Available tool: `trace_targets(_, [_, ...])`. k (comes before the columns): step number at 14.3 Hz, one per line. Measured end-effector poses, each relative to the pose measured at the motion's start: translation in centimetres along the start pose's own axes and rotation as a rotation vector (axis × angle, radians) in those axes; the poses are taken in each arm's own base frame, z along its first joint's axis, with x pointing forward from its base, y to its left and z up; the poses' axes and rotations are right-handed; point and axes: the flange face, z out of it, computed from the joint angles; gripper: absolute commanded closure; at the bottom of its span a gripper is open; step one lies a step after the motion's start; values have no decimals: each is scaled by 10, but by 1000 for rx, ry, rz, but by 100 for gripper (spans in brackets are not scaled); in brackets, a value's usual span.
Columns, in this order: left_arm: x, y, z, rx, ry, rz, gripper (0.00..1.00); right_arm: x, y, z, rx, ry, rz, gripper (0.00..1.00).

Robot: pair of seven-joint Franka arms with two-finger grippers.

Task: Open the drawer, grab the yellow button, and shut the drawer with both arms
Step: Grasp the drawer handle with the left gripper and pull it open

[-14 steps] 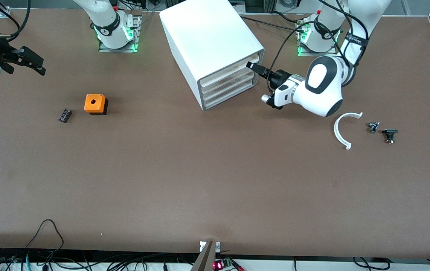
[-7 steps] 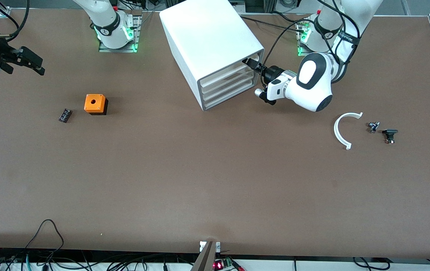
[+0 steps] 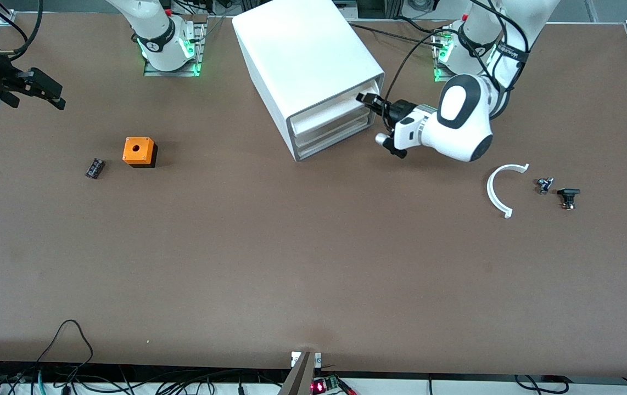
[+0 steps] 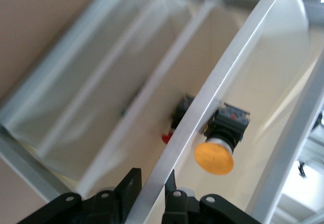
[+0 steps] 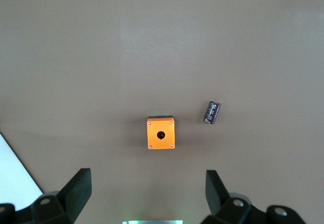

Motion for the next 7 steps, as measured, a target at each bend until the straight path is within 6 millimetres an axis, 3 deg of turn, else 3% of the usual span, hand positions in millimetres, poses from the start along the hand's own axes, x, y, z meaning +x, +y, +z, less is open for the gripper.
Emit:
trace_targets(3, [10,-8,-63,6,166,27,100,4,0,-1,-1,2,1,0])
trace_targets(5, [13,-16,-89,16,238,24,100,13,0,4,-3,-8,1,0])
trace_targets(6, [14,-18,-96,18,255,23,65,20,-2,10,-6,-19,0,0])
trace_targets(7, [15,-17,-99,20,264,24,3,29,-3,17,-9,-32,-1,0])
